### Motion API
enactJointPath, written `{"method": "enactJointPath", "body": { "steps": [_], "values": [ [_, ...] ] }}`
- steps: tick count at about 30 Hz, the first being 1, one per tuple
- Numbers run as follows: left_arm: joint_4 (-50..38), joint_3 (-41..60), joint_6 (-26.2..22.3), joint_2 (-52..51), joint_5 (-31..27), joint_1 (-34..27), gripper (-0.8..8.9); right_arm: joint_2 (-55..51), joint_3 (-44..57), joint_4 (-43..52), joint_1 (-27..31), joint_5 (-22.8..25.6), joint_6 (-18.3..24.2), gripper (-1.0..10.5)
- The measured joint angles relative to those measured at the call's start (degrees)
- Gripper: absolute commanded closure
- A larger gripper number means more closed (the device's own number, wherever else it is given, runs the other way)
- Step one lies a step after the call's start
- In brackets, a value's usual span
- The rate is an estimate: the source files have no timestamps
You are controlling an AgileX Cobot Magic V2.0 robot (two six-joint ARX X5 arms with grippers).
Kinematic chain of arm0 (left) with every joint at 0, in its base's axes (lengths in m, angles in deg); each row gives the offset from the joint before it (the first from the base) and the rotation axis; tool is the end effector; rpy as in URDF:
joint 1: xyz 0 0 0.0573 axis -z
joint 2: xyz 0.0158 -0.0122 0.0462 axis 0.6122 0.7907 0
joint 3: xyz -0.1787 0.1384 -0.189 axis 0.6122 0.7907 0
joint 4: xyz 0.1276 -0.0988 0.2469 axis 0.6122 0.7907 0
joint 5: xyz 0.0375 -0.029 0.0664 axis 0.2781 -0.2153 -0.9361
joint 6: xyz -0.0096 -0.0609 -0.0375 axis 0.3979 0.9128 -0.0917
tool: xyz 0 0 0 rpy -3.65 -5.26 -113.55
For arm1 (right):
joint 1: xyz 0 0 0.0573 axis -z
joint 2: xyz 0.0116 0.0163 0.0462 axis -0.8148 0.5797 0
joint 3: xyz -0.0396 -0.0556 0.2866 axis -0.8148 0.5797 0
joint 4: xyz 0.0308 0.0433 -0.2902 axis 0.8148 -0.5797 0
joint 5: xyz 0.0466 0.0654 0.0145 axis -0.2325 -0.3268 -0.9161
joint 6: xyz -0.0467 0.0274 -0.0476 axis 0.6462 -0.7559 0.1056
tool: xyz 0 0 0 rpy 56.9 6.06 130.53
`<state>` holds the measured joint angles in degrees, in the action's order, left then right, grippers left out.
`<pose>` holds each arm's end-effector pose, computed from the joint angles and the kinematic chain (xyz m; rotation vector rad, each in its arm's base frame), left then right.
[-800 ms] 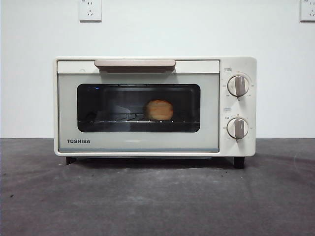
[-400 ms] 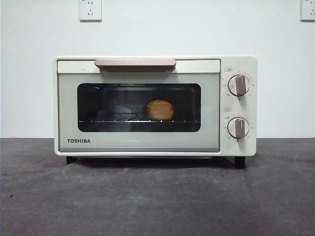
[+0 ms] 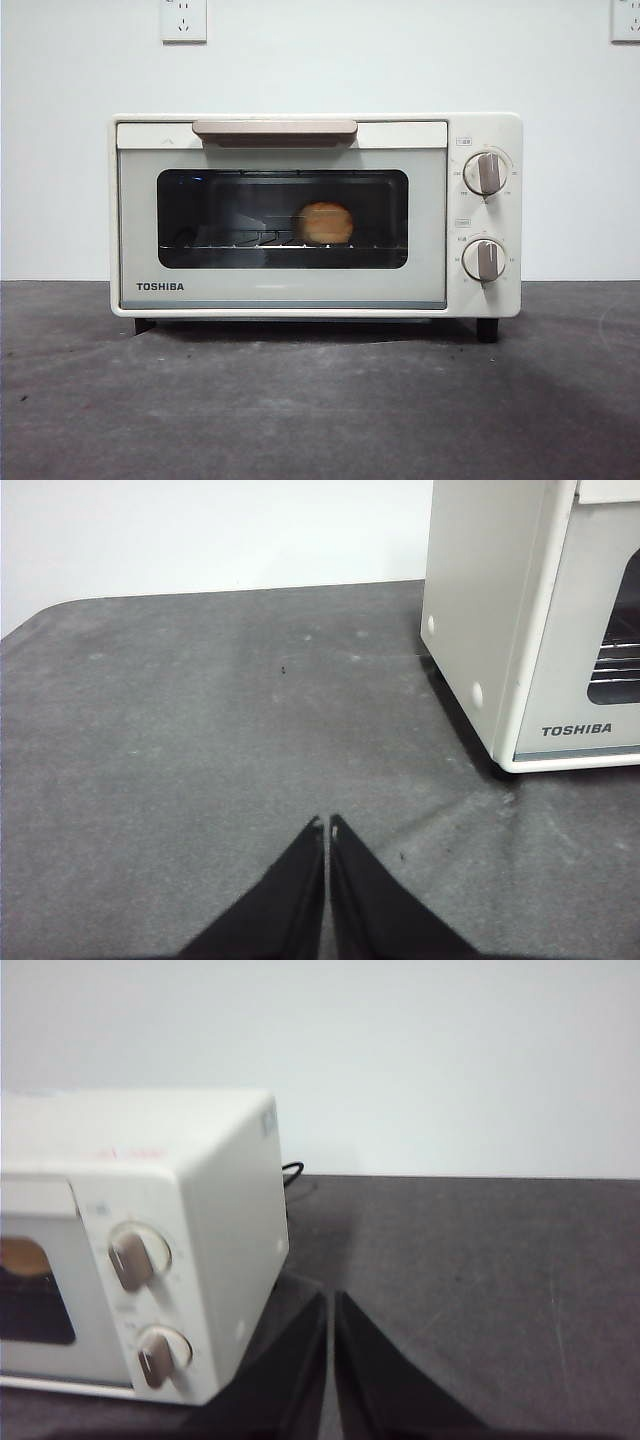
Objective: The left arm flap open the oven, the right arm pick bread and place it into oven, the left arm flap close the oven
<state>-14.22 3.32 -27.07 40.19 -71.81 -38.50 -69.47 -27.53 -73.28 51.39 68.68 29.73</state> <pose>0.1346 -0.0011 0.1542 0.0556 0.1505 -0.0449 0.1321 0.0132 0.2283 0.0744 0.0047 0.1611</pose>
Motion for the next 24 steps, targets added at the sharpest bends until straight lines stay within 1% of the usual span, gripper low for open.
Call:
{"method": "enactJointPath", "body": {
  "steps": [5, 11, 16, 22, 24],
  "values": [
    [0.00, 0.00, 0.00, -0.02, 0.00, 0.00, 7.94, -4.39, 5.84, 1.14, 0.31, 0.02, 0.00, 9.4],
    [0.00, 0.00, 0.00, -0.02, 0.00, 0.00, 7.94, -6.78, 10.40, 1.57, 0.31, 0.02, 0.00, 9.4],
    [-0.02, 0.00, 0.00, -0.02, 0.00, 0.00, 7.94, -6.78, 11.78, 1.03, 0.31, 0.02, -0.02, 9.4],
    [0.00, 0.00, 0.00, -0.02, 0.00, 0.00, 7.94, -6.73, 11.78, -4.13, 0.31, 0.04, -0.02, 9.4],
    [0.00, 0.00, 0.00, -0.02, 0.00, 0.00, 7.94, -6.78, 11.78, -4.11, 0.31, 0.11, -0.09, 9.4]
  ]
}}
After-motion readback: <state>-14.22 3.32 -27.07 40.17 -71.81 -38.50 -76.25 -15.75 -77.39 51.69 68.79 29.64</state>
